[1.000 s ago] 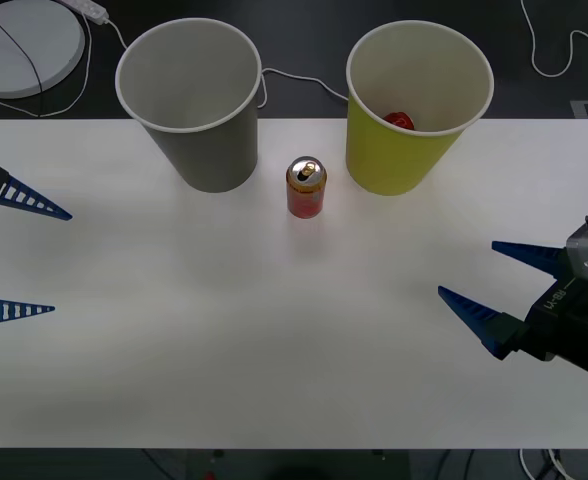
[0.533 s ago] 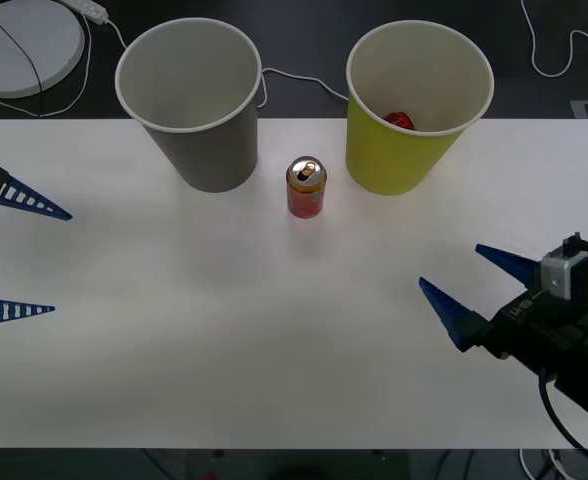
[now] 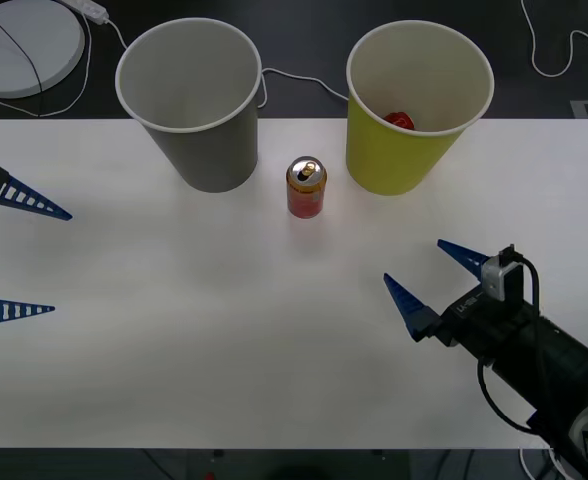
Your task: Put the can into the green bin and the plastic bottle into the gray bin
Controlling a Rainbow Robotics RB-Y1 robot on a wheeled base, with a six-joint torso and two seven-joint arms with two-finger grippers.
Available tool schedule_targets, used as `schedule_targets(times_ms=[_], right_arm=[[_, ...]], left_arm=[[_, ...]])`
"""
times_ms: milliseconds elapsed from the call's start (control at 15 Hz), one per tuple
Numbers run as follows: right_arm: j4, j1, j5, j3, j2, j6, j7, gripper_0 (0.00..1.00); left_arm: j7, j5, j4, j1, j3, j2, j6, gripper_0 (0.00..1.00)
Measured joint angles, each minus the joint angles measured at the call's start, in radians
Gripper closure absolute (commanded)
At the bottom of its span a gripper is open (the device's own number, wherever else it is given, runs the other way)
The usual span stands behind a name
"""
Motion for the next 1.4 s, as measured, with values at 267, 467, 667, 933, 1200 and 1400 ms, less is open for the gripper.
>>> schedule_targets(times_ms=[267, 467, 667, 933, 1200, 1400], right_arm=[[0.118, -0.091, -0.001, 0.102, 0.104, 0.064, -0.012, 0.0], [0.186, -0.12, -0.003, 0.118, 0.172, 0.074, -0.015, 0.0], [0.26, -0.143, -0.004, 0.119, 0.243, 0.072, -0.015, 0.0], [0.37, -0.176, -0.021, 0.119, 0.361, 0.071, -0.015, 0.0], [0.47, -0.211, -0.052, 0.119, 0.462, 0.072, -0.015, 0.0], [0.538, -0.233, -0.075, 0.117, 0.525, 0.071, -0.015, 0.0]], left_arm=[[0.0, 0.0, 0.0, 0.0, 0.0, 0.0, 0.0, 0.0], [0.0, 0.0, 0.0, 0.0, 0.0, 0.0, 0.0, 0.0], [0.0, 0.0, 0.0, 0.0, 0.0, 0.0, 0.0, 0.0], [0.0, 0.0, 0.0, 0.0, 0.0, 0.0, 0.0, 0.0], [0.0, 0.0, 0.0, 0.0, 0.0, 0.0, 0.0, 0.0], [0.0, 0.0, 0.0, 0.0, 0.0, 0.0, 0.0, 0.0]])
